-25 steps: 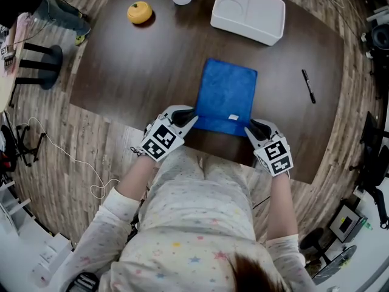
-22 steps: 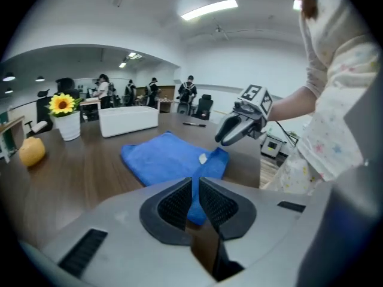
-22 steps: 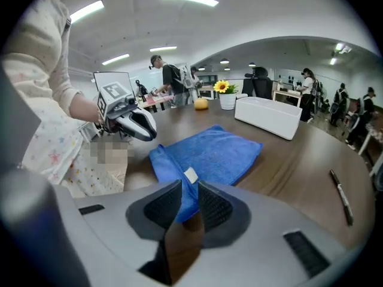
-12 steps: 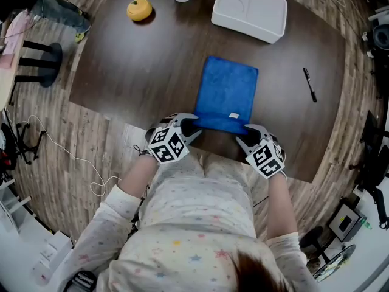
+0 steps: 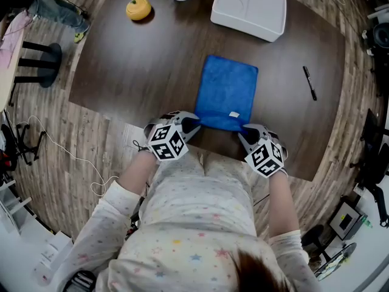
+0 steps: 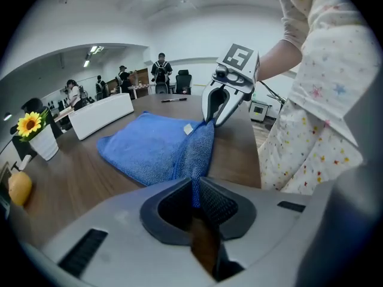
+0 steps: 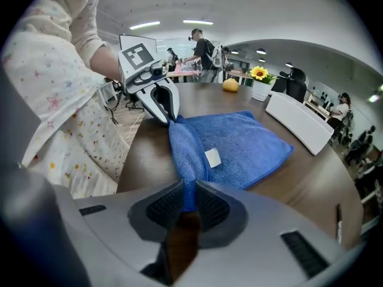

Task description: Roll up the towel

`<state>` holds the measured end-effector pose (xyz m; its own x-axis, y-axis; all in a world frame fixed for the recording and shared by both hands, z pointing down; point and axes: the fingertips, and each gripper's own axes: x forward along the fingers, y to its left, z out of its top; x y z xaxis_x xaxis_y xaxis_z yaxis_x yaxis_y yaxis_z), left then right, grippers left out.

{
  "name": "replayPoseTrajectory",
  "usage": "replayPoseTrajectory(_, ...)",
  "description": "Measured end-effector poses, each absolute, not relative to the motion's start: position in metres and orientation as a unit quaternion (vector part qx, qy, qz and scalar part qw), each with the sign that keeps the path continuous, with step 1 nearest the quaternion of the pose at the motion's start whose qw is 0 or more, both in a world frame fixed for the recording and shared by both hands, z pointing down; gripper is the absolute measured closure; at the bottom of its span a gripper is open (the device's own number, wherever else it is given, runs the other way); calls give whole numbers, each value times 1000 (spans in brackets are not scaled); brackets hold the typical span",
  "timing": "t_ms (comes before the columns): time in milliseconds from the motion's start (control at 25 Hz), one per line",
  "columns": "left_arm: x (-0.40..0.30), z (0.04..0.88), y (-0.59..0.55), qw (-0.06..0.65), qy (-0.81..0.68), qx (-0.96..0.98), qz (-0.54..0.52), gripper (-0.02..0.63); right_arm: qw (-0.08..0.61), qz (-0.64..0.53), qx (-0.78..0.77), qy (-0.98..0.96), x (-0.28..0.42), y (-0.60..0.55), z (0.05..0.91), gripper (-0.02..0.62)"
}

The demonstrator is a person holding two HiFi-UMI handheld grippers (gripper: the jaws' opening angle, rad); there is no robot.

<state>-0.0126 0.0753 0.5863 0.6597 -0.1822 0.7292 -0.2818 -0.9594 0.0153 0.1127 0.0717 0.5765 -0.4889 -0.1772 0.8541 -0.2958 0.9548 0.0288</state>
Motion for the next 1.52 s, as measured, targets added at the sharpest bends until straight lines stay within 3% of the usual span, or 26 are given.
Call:
replayPoseTrajectory(320,-5,580,114,136,-82,908,389,566,489,108,77,-862,121,106,571,537)
replayPoseTrajectory(640,-13,562,73,184,-131,911,344,566,412,201,145,-877,119,66,549,500)
replayPoseTrajectory(920,-14,568,37,213,-187,902,325,565,431,174,217,-858,124,32,561,500)
replayPoseTrajectory(1160,-20,546,23,175,-228,914,285,534,431,166,238,-855,125,24,560,495)
replayPoseTrajectory(1320,-12,525,43,139,-176,940,258,535,421,168,249,-856,130,25,550,482)
replayPoseTrajectory(1520,5,551,68,96,-112,931,335,540,397,167,261,-864,129,27,533,480)
